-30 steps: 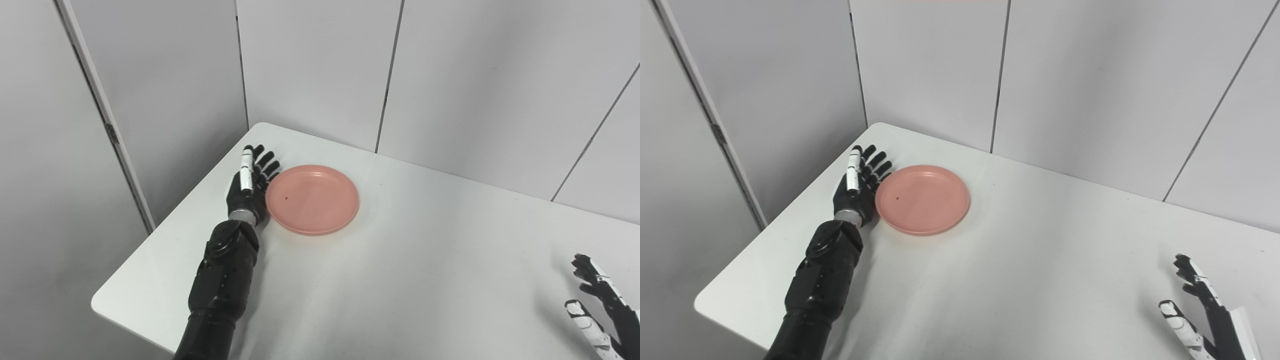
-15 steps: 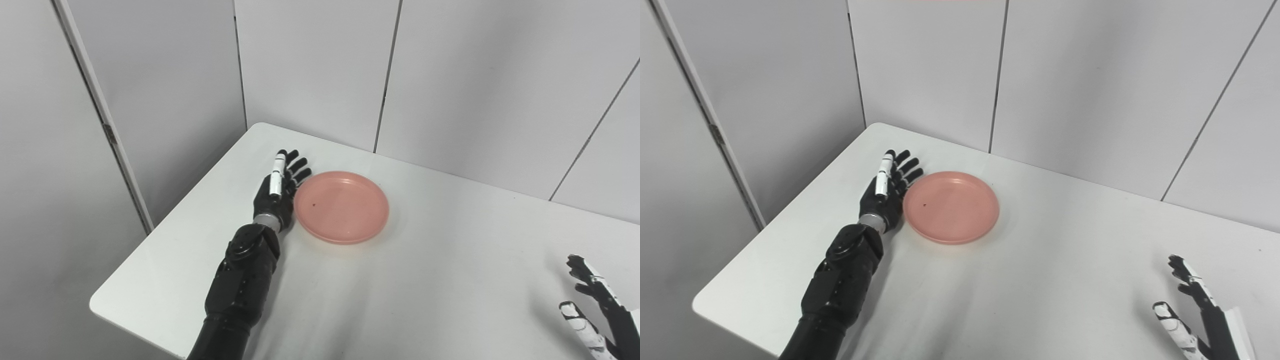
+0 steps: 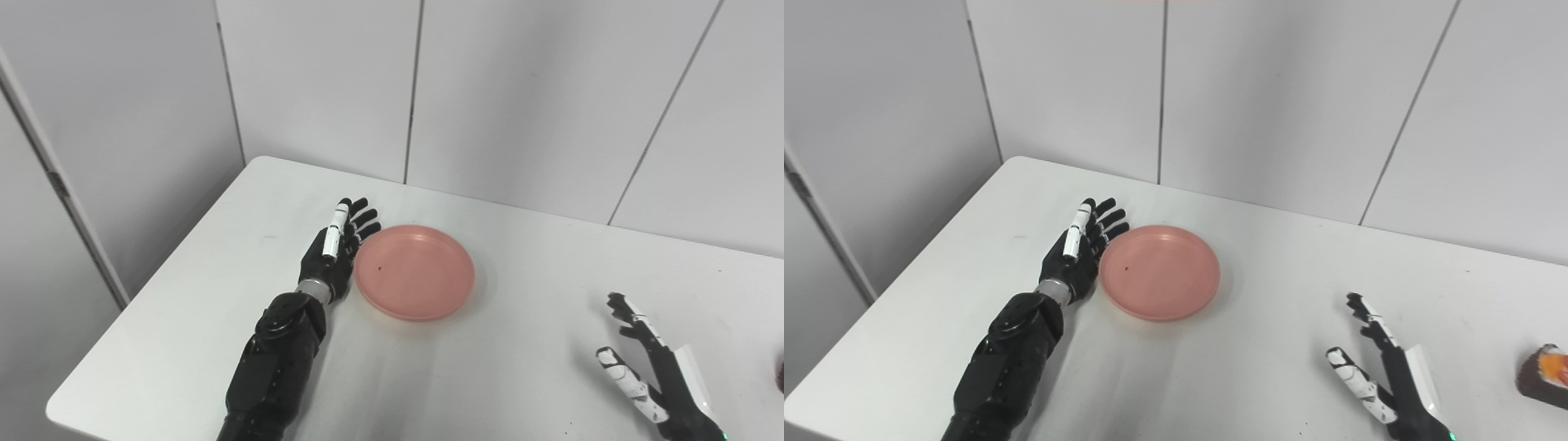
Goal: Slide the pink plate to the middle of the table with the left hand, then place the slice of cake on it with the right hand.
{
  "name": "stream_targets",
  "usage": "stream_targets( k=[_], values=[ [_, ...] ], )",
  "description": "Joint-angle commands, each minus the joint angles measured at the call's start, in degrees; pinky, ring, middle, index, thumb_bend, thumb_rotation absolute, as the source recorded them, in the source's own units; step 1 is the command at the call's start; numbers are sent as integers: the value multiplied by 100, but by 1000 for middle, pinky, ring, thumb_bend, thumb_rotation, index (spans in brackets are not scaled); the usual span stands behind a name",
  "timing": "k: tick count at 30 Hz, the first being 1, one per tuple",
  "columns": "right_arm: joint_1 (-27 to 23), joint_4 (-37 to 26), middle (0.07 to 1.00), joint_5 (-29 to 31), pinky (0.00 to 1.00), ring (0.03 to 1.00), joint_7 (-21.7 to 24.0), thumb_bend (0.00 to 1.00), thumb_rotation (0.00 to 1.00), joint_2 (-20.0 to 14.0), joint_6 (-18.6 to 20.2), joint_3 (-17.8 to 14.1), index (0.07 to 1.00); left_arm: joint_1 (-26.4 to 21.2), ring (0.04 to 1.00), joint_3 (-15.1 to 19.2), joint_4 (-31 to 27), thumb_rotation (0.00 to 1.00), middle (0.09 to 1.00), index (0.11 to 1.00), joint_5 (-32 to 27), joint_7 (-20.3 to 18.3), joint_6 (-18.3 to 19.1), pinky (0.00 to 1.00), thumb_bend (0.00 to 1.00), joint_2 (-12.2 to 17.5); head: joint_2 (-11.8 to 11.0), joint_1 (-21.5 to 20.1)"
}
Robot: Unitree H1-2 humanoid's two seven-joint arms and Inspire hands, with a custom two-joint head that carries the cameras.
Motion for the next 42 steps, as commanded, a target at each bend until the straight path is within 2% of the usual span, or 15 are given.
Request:
stream_targets(
  k=[1, 5, 10, 15, 20, 27, 42],
  values=[
    [253, 122, 870, -83, 793, 851, -154, 362, 1000, 229, 63, 117, 880, 57, 861, -118, -61, 975, 867, 856, 80, -118, 208, 869, 379, -85, -2, 4],
    [270, -40, 875, -175, 793, 856, -111, 347, 1000, 327, 244, 151, 881, 165, 860, -380, -232, 998, 869, 858, 187, -257, 384, 861, 376, -184, 74, -251],
    [292, -185, 882, -259, 799, 863, -134, 340, 1000, 401, 418, 222, 885, 296, 882, -576, -395, 980, 883, 866, 252, -423, 504, 872, 376, -290, 155, -465],
    [319, -357, 883, -349, 801, 864, -130, 336, 1000, 499, 630, 283, 886, 413, 902, -816, -590, 999, 905, 888, 289, -561, 711, 899, 364, -319, 207, -601],
    [323, -453, 887, -336, 805, 869, -92, 349, 1000, 630, 827, 315, 890, 550, 911, -1020, -707, 1000, 915, 901, 179, -736, 764, 914, 354, -308, 253, -797],
    [323, -551, 893, -413, 813, 878, -120, 327, 1000, 742, 980, 388, 895, 712, 923, -1313, -854, 1000, 931, 913, 150, -985, 765, 937, 334, -154, 319, -1051],
    [276, -530, 891, -542, 807, 876, -274, 304, 1000, 884, 968, 442, 892, 804, 931, -1527, -1030, 1000, 937, 923, -140, -983, 766, 944, 347, 218, 403, -1342]
  ],
)
